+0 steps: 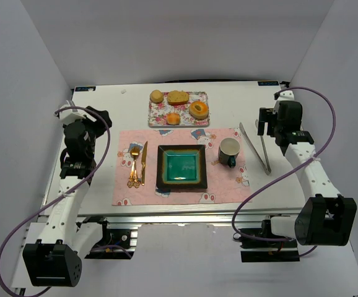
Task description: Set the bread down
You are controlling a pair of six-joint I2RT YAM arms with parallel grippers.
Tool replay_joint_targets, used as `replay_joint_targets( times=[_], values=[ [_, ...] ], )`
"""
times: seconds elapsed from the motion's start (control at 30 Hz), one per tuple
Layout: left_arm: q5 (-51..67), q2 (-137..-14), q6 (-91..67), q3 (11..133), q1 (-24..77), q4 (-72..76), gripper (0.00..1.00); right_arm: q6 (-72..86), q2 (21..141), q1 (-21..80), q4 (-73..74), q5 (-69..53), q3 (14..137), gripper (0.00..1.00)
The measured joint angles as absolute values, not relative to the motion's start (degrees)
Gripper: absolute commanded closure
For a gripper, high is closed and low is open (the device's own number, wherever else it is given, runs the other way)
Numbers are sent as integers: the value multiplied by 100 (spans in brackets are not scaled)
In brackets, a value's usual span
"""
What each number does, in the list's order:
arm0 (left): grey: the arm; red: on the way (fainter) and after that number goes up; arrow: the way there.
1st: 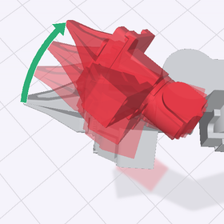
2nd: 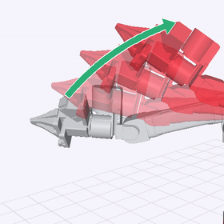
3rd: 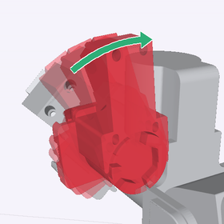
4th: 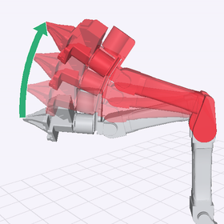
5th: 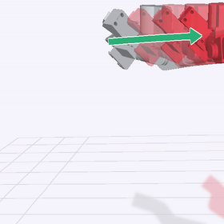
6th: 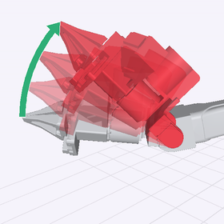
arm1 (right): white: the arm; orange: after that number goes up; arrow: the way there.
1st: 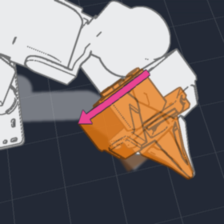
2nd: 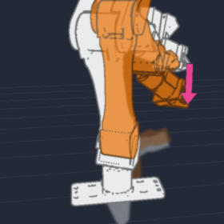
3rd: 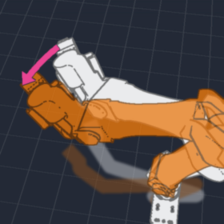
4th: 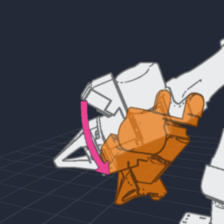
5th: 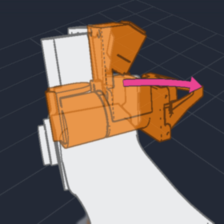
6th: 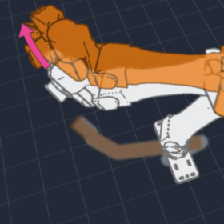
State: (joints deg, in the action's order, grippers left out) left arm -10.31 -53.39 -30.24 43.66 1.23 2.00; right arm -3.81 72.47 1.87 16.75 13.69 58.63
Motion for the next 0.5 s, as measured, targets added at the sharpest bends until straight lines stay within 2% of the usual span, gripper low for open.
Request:
replay_joint_targets(
  times=[0.07,0.1,0.13,0.27,0.3,0.33,0.37,0.43,0.47,0.5],
  values=[
    [-897,-5352,-3094,4366,123,207,55,-390,7247,187,1675,1221,5876,10],
    [-834,-5367,-3131,4366,123,202,75,-425,7242,187,1673,1118,5883,10],
    [-779,-5391,-3155,4372,123,191,100,-513,7231,187,1669,928,5883,11],
    [-556,-5564,-3127,4475,123,91,100,-1284,6932,183,1669,-231,5798,10],
    [-489,-5601,-3131,4506,126,91,90,-1586,6729,198,1621,-666,5706,10],
    [-408,-5629,-3124,4528,123,89,55,-1848,6536,224,1588,-976,5603,11],
    [-329,-5653,-3089,4552,123,84,37,-2108,6318,266,1570,-1267,5478,11],
    [-93,-5730,-3094,4615,126,97,17,-2554,6010,368,1588,-1743,5323,11],
    [34,-5774,-3100,4648,126,97,4,-2700,5959,421,1614,-1922,5310,10],
    [154,-5833,-3122,4681,126,97,2,-2775,5975,460,1625,-2051,5310,11]
  ],
)
